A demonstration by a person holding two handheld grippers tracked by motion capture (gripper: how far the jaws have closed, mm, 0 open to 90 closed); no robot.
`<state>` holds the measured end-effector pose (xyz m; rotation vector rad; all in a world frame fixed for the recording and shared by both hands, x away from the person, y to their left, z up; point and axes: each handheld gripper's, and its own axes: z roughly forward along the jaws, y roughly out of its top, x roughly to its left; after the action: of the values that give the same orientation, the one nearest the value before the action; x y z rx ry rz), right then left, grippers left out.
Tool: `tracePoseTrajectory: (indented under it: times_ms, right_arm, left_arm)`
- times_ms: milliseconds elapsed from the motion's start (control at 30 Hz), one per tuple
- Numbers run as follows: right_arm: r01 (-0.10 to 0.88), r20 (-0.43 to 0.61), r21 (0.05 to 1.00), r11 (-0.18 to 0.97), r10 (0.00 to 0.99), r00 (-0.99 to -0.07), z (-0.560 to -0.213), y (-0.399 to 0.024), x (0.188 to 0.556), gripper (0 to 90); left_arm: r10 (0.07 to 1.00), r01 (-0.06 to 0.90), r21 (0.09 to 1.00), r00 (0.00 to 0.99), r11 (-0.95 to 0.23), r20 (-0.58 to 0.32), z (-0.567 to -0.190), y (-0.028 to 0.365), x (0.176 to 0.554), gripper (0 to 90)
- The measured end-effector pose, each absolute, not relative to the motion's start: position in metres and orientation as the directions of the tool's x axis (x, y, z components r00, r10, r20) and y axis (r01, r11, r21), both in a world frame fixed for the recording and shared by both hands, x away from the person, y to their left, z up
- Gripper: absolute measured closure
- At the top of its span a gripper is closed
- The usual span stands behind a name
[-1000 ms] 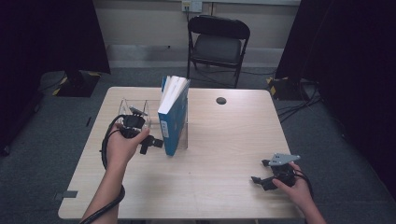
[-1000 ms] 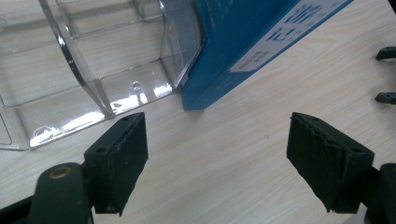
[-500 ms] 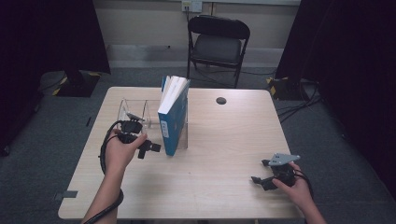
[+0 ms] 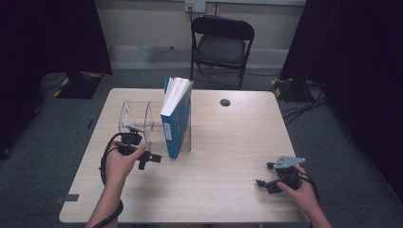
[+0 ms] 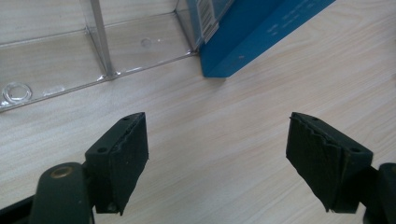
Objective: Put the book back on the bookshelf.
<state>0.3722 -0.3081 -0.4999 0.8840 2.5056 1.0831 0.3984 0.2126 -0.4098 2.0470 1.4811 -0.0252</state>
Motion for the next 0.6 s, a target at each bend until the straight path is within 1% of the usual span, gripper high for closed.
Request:
tracePoseTrajectory:
  times_ms: [200, 500, 600]
  right_arm:
    - [0.426, -0.007, 0.730, 0.534, 0.629, -0.777, -0.500, -0.308, 0.372, 11.8]
    - [0.426, -0.008, 0.730, 0.535, 0.629, -0.777, -0.500, -0.308, 0.372, 11.8]
    - [0.426, -0.007, 0.730, 0.534, 0.629, -0.777, -0.500, -0.308, 0.372, 11.8]
  left_arm:
    - [0.858, 0.866, 0.462, 0.376, -0.190, -0.351, -0.422, 0.217, 0.397, 21.2]
    - [0.861, 0.874, 0.443, 0.371, -0.198, -0.347, -0.438, 0.224, 0.394, 21.3]
    - [0.859, 0.871, 0.440, 0.386, -0.219, -0.336, -0.446, 0.225, 0.393, 21.3]
